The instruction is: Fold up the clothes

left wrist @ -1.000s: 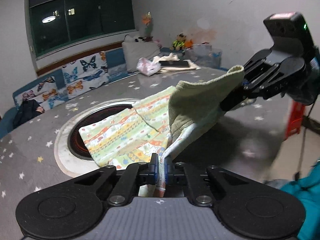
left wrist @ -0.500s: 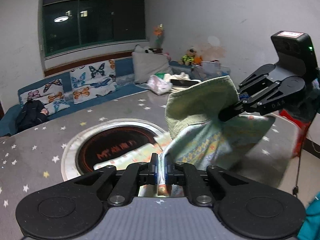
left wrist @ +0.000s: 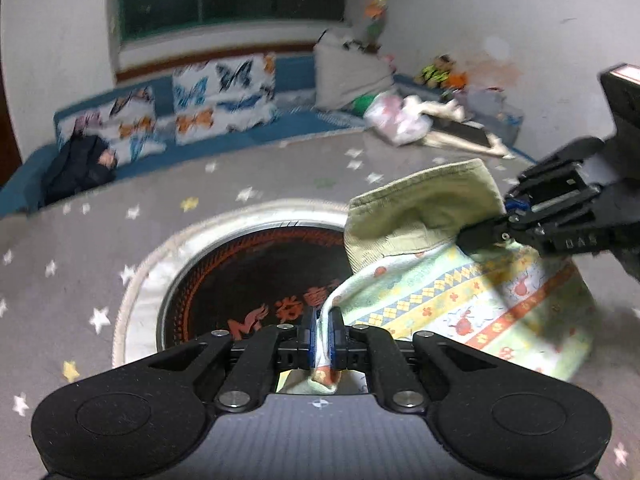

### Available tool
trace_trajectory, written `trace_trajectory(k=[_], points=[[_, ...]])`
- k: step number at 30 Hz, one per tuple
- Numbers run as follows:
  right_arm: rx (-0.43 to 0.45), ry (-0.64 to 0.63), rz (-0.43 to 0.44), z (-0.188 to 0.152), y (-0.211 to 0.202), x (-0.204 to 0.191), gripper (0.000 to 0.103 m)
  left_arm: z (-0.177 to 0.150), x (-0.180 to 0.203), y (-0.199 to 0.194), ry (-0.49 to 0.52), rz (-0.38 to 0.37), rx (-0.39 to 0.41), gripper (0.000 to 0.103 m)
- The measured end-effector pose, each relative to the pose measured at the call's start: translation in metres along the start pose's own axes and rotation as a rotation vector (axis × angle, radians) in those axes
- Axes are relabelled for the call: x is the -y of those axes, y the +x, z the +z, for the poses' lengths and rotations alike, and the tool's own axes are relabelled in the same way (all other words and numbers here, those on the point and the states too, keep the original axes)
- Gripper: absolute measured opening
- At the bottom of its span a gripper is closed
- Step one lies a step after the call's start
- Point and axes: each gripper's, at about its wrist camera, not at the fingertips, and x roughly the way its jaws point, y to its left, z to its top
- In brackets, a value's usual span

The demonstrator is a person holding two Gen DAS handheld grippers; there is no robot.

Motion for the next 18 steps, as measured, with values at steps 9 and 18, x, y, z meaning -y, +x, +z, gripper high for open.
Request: trace_trajectory(k=[9, 18], points=[[-0.039, 0.116, -0.027, -0.023, 0.046, 0.023, 0.027, -0.008, -0.018, 0.031, -0.075, 0.039, -0.058, 0.025], [0.023, 0.194, -0.143, -0.032, 0.000, 0.045, 0.037, -0.005, -0.032, 0.030, -0.146, 0.092, -0.062, 0.050]])
